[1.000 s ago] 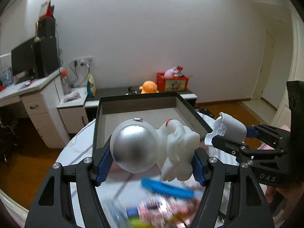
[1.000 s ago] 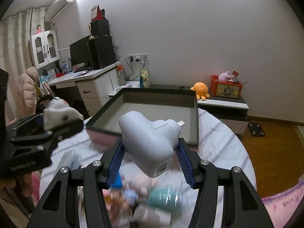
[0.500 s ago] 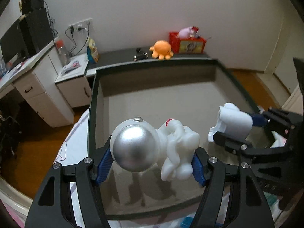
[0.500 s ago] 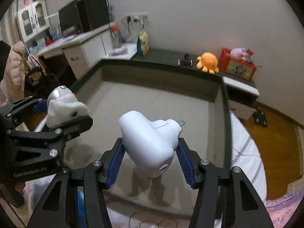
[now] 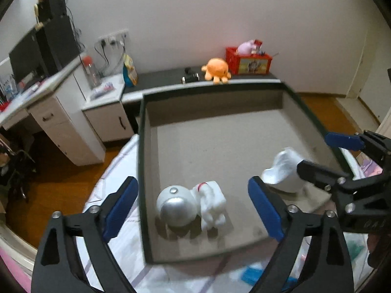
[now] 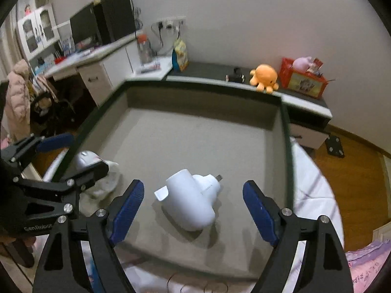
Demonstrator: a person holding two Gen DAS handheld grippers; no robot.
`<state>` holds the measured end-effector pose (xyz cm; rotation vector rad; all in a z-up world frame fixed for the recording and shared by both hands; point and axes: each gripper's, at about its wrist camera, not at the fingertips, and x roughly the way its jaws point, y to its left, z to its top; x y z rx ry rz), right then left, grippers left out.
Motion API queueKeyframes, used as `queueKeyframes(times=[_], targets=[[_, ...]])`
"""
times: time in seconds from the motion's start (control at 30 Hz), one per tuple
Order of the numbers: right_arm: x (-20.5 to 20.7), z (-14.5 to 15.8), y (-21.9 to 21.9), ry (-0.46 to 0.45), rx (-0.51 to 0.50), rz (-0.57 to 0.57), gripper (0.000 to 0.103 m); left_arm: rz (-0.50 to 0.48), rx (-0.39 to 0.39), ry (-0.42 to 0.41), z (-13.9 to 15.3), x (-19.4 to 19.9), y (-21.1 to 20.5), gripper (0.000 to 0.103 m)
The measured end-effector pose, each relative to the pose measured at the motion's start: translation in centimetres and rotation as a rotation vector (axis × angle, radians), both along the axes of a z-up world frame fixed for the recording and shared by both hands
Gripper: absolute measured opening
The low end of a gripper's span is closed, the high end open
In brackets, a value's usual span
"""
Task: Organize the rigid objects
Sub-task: 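Carry both white items into the pink tray box and open both grippers, then withdraw both tools from the tray back toward the bed items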
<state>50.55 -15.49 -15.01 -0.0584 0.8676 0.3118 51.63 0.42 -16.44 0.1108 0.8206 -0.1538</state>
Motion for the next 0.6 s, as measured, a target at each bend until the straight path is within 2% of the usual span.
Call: queueKeyframes(times=[0.07, 0.17, 0.23, 0.27, 0.37, 0.47, 0.6], targets=[[-2.0, 1.8, -0.1, -0.050, 0.017, 0.009, 0.084, -0.002, 0.011, -0.059, 1.5, -2.1, 0.0, 0.095], [-5.8, 4.4, 0.3, -0.151, 0.008, 0.006, 0.085, 0.031, 0.014, -0.205, 4.5, -6.9, 0.3, 0.103], [-9.1, 5.9, 0.1, -0.225, 0.023, 0.004, 0.085, 0.047, 0.019, -0.302, 5.9, -10.9, 0.5, 0.103], [-10.4, 6.4, 0.0, -0.250, 0.031, 0.004, 0.086, 0.052, 0.025, -0.326, 6.3, -12.2, 0.6, 0.103], [-14.8, 7.3, -0.6, -0.313, 0.053, -0.003, 0.103, 0.070, 0.050, -0.377, 6.9, -16.4, 1.1, 0.103], [-19.0, 7.7, -1.1, -0.393, 0.036, -0.034, 0.103, 0.104, 0.044, -0.432, 7.3, -20.4, 1.4, 0.103], [-25.3, 7.9, -1.0, -0.532, 0.012, -0.078, 0.103, 0.111, -0.024, -0.516, 7.7, -25.7, 1.3, 0.103]])
